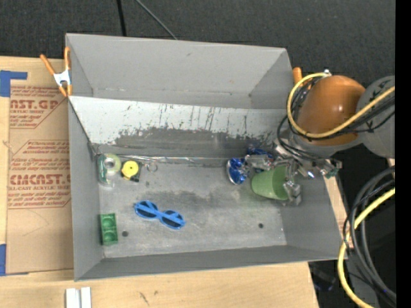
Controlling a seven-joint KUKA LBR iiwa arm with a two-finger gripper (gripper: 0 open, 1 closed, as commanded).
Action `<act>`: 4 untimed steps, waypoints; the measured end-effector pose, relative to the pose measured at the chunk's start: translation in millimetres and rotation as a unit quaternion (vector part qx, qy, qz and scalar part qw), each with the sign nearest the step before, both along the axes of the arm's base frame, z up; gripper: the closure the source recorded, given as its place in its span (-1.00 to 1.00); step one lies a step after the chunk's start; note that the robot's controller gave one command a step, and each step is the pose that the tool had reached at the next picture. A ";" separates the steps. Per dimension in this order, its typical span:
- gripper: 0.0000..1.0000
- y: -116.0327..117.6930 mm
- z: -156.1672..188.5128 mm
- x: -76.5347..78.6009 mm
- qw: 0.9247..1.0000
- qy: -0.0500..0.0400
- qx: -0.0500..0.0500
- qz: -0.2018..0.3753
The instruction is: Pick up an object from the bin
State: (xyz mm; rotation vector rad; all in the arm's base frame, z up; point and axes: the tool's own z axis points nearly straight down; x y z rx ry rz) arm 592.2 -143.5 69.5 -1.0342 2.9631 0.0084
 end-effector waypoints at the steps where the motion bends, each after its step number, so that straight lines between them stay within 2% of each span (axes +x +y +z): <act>1: -1.00 6.7 0.9 -51.5 0.997 -0.001 0.001 0.074; 2: -1.00 2.2 0.4 -24.8 0.998 0.002 0.007 0.061; 3: 1.00 1.5 1.1 -24.8 0.998 0.000 0.006 0.063; 4: 1.00 1.3 138.9 -6.1 0.991 -0.005 -0.004 0.134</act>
Offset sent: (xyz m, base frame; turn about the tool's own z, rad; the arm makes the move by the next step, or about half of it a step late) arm -0.0527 0.0000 0.0005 -0.1487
